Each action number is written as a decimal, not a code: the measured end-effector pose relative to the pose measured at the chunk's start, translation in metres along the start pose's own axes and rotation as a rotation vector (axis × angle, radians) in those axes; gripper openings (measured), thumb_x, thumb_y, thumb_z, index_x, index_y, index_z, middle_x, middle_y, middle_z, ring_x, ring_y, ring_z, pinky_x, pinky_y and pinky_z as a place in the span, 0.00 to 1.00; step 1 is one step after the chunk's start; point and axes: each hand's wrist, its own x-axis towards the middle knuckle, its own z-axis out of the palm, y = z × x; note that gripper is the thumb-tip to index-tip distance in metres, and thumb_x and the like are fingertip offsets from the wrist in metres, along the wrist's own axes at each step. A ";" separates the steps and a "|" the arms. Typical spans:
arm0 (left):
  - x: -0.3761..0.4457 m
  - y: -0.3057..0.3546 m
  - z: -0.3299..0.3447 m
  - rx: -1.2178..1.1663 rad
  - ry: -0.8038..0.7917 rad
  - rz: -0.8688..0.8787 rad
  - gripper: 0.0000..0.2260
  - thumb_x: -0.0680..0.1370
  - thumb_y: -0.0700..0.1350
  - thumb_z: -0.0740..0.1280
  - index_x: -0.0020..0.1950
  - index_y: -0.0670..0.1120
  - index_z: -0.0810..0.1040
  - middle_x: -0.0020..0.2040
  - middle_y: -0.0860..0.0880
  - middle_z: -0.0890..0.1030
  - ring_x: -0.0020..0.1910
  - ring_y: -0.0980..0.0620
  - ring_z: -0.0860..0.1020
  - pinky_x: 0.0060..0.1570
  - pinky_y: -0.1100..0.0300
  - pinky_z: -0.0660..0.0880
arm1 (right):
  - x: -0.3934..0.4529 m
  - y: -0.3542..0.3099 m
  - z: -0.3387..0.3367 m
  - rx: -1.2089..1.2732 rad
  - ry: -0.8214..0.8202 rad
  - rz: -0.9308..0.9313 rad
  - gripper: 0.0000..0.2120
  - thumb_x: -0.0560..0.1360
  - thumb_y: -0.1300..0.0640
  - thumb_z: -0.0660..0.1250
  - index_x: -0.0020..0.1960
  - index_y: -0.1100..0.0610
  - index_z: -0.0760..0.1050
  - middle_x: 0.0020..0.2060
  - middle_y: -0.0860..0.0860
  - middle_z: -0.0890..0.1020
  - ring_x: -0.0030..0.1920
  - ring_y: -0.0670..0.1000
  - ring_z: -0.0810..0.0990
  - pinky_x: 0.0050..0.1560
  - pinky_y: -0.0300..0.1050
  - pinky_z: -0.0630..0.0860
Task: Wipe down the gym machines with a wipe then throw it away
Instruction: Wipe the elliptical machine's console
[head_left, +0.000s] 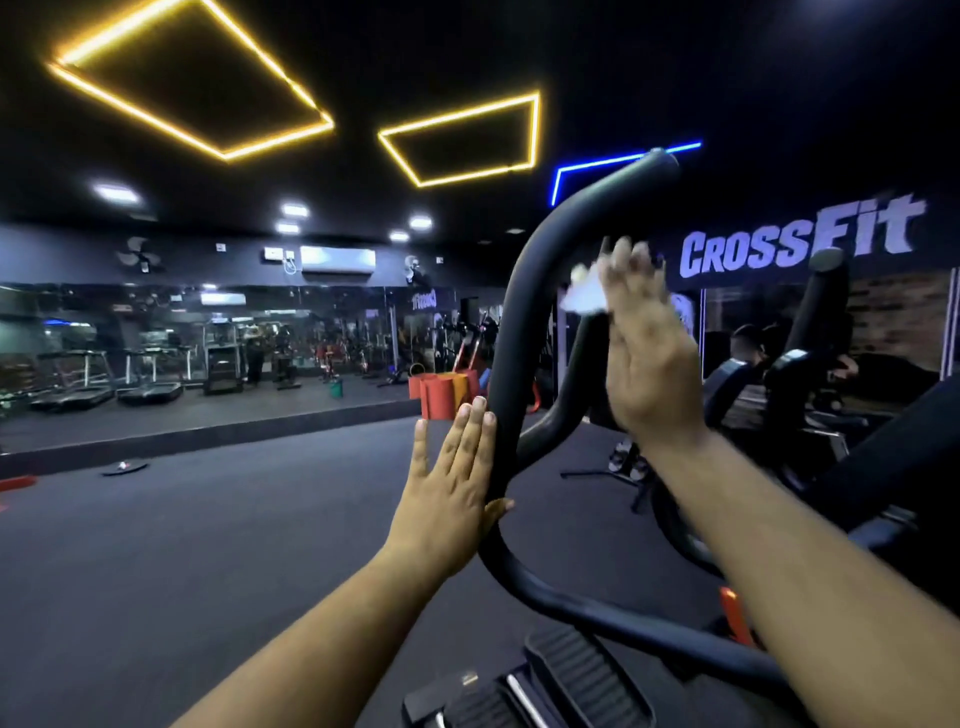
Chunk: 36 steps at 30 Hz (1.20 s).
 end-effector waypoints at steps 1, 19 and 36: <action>-0.006 0.003 0.004 0.002 0.004 0.018 0.44 0.80 0.62 0.61 0.83 0.41 0.41 0.84 0.41 0.43 0.83 0.44 0.46 0.77 0.32 0.50 | 0.014 -0.001 -0.001 0.010 0.030 -0.004 0.21 0.82 0.72 0.56 0.75 0.68 0.66 0.75 0.65 0.68 0.77 0.64 0.63 0.77 0.63 0.61; -0.033 0.072 0.075 -0.090 -0.605 0.517 0.45 0.79 0.73 0.51 0.83 0.47 0.36 0.84 0.47 0.39 0.82 0.49 0.36 0.78 0.48 0.30 | -0.008 -0.025 0.057 -0.329 -0.286 -0.484 0.24 0.79 0.68 0.57 0.74 0.61 0.70 0.74 0.58 0.72 0.77 0.61 0.65 0.76 0.69 0.55; -0.035 0.081 0.077 -0.147 -0.643 0.433 0.49 0.75 0.77 0.54 0.84 0.48 0.38 0.84 0.49 0.38 0.82 0.49 0.35 0.77 0.47 0.29 | 0.030 0.028 -0.014 -0.110 0.184 -0.059 0.20 0.82 0.74 0.55 0.73 0.70 0.68 0.71 0.69 0.70 0.76 0.68 0.62 0.77 0.70 0.53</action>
